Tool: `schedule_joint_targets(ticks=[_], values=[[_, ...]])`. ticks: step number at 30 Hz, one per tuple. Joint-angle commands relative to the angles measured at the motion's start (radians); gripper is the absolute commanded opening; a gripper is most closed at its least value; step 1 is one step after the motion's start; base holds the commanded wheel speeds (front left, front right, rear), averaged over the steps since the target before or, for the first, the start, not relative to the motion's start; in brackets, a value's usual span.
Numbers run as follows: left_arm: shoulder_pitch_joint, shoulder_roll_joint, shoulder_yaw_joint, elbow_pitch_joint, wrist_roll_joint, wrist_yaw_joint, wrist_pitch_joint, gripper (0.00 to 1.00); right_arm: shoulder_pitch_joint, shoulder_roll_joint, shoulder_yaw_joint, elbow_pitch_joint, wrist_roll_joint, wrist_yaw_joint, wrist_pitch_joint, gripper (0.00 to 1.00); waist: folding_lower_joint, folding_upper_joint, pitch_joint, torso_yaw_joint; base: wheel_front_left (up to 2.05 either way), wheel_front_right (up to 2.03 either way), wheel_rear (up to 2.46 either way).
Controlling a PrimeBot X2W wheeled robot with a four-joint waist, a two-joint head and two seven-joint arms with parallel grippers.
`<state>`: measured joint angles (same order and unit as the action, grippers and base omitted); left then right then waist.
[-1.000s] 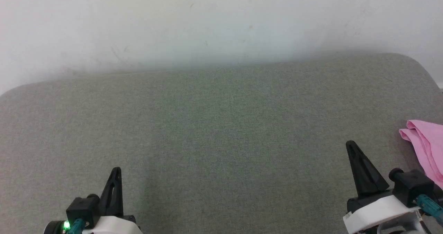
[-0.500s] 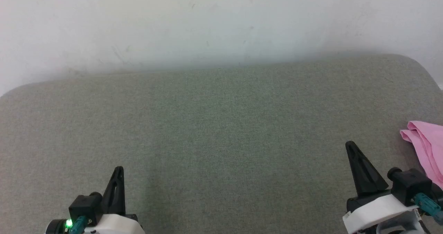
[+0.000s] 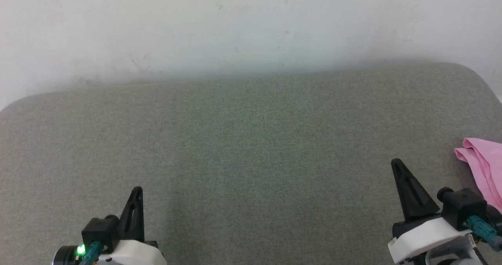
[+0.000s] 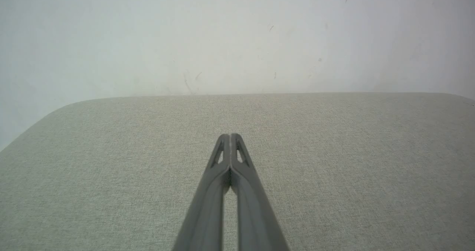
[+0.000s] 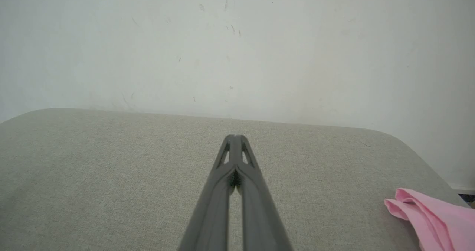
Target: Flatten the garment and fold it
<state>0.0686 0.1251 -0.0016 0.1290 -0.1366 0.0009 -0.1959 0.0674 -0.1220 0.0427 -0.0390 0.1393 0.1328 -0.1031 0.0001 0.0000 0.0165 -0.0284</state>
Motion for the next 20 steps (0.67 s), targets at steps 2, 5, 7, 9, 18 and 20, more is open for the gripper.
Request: schedule_joint_targets(ticks=[2, 5, 7, 9, 18, 20], values=[[-0.017, -0.007, 0.000, -0.010, 0.014, 0.000, 0.009, 0.00, -0.011, 0.008, -0.002, 0.005, -0.011, -0.001, 0.007, 0.00, -0.0001, 0.0000, -0.001, 0.001, 0.00, 0.00, 0.00], [-0.019, -0.009, 0.000, -0.014, 0.018, 0.000, 0.015, 0.00, -0.013, 0.010, -0.003, 0.006, -0.015, -0.001, 0.010, 0.00, -0.0001, 0.0000, -0.001, 0.002, 0.00, 0.00, 0.00], [-0.020, -0.010, 0.000, -0.016, 0.021, 0.000, 0.020, 0.00, -0.014, 0.012, -0.004, 0.007, -0.018, -0.001, 0.012, 0.00, -0.0001, 0.0000, -0.001, 0.002, 0.00, 0.00, 0.00], [-0.021, -0.012, 0.000, -0.019, 0.023, 0.000, 0.024, 0.00, -0.015, 0.013, -0.005, 0.008, -0.021, -0.001, 0.014, 0.00, -0.0001, 0.0000, -0.002, 0.003, 0.00, 0.00, 0.00], [-0.025, -0.018, 0.001, -0.029, 0.034, 0.000, 0.040, 0.00, -0.020, 0.019, -0.009, 0.011, -0.032, -0.001, 0.023, 0.00, -0.0001, 0.0000, -0.003, 0.005, 0.00, 0.00, 0.00], [-0.027, -0.019, 0.001, -0.032, 0.037, 0.000, 0.044, 0.00, -0.021, 0.020, -0.009, 0.011, -0.035, -0.001, 0.025, 0.00, -0.0001, 0.0000, -0.003, 0.006, 0.00, 0.00, 0.00]])
